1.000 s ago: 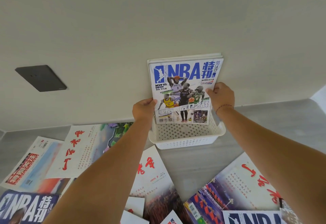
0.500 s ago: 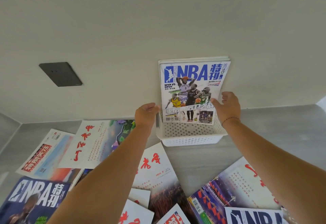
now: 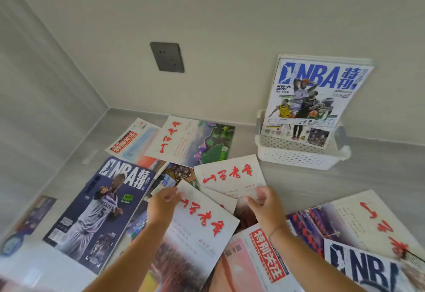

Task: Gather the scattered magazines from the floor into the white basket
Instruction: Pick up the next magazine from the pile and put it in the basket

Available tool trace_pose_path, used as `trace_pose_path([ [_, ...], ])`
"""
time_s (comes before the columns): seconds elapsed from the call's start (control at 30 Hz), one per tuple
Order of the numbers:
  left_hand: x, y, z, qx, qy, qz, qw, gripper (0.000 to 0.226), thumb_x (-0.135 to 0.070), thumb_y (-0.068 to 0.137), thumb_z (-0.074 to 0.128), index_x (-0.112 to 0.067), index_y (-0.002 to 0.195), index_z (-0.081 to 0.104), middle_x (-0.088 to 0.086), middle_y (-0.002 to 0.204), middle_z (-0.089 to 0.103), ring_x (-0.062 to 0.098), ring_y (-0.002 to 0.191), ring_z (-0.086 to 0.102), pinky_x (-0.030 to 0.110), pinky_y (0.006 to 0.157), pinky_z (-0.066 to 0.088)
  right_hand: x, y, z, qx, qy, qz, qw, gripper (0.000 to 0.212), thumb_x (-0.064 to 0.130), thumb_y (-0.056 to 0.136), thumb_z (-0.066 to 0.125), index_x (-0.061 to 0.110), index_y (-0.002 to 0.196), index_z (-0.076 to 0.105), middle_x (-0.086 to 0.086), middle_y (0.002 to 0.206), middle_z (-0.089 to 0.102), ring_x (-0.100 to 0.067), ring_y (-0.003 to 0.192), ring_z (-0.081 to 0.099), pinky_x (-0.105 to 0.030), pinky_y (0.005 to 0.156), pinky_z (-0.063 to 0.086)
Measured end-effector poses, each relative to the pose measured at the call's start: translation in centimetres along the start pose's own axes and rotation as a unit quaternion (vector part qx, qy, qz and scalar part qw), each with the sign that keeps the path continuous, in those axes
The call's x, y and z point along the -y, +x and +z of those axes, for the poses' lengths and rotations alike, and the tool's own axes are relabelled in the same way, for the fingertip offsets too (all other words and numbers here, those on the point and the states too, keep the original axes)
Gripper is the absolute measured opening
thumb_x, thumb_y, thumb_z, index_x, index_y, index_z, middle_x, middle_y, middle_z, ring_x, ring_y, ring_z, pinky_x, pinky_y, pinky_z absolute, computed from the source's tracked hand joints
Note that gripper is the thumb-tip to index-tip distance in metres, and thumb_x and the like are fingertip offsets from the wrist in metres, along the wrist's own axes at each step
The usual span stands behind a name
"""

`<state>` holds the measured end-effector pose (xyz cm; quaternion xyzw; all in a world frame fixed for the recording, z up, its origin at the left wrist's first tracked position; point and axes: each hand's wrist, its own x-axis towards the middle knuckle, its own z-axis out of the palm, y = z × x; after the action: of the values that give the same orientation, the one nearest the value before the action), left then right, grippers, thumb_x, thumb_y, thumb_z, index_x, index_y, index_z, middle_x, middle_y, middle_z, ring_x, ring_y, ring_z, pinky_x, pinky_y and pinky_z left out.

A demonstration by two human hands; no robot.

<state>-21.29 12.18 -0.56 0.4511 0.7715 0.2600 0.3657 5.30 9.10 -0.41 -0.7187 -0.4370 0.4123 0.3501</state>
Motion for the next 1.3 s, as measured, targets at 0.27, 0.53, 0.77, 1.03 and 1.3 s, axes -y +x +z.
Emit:
trace_pose_path([
  [0.27,7.1,-3.9,-4.8,-0.009,0.159,0.029,0.987,0.038,-0.029,0.08,0.068,-0.021,0.117,0.061,0.005,0.112,0.06,0.025,0.102,0.056,0.041,0.089,0.049,-0.9,-5.3,5.2,0.017,0.018,0.055,0.998,0.038,0.019,0.078,0.072,0.014,0.111,0.052,-0.001,0.104,0.055,-0.012,0.09,0.054,-0.018,0.068,0.043],
  [0.53,6.3,-3.8,-4.2,0.077,0.085,-0.042,0.993,0.046,-0.022,0.077,0.073,-0.016,0.119,0.055,-0.001,0.083,0.058,0.014,0.071,0.054,0.028,0.065,0.045,-0.6,-6.3,6.1,0.004,0.102,0.174,0.98,0.05,0.011,0.076,0.073,0.011,0.12,0.048,-0.007,0.098,0.062,-0.016,0.074,0.062,-0.024,0.055,0.052],
  [0.77,5.2,-3.6,-1.9,0.074,0.146,-0.048,0.985,0.043,-0.026,0.071,0.078,-0.02,0.109,0.059,-0.004,0.085,0.056,0.017,0.081,0.056,0.037,0.085,0.05,-1.8,-6.7,5.0,0.01,0.199,0.254,0.947,0.044,-0.004,0.076,0.066,0.003,0.118,0.052,-0.02,0.101,0.065,-0.032,0.079,0.066,-0.042,0.071,0.057],
  [1.03,4.2,-2.9,-1.3,0.13,0.092,-0.043,0.986,0.068,-0.024,0.066,0.082,-0.019,0.124,0.046,0.001,0.119,0.055,0.019,0.101,0.055,0.032,0.085,0.048,-0.6,-6.6,2.5,0.106,0.3,0.216,0.923,0.027,-0.005,0.083,0.059,0.0,0.109,0.063,-0.024,0.102,0.068,-0.039,0.092,0.066,-0.045,0.079,0.054],
  [1.3,-0.9,-2.7,-0.1,0.215,-0.098,-0.004,0.972,0.019,-0.029,0.082,0.069,-0.02,0.099,0.071,0.005,0.1,0.073,0.028,0.099,0.066,0.046,0.096,0.048,2.2,-1.6,-3.7,0.093,0.368,0.13,0.916,0.031,0.001,0.087,0.054,-0.005,0.118,0.057,-0.017,0.107,0.066,-0.029,0.091,0.065,-0.045,0.087,0.051],
])
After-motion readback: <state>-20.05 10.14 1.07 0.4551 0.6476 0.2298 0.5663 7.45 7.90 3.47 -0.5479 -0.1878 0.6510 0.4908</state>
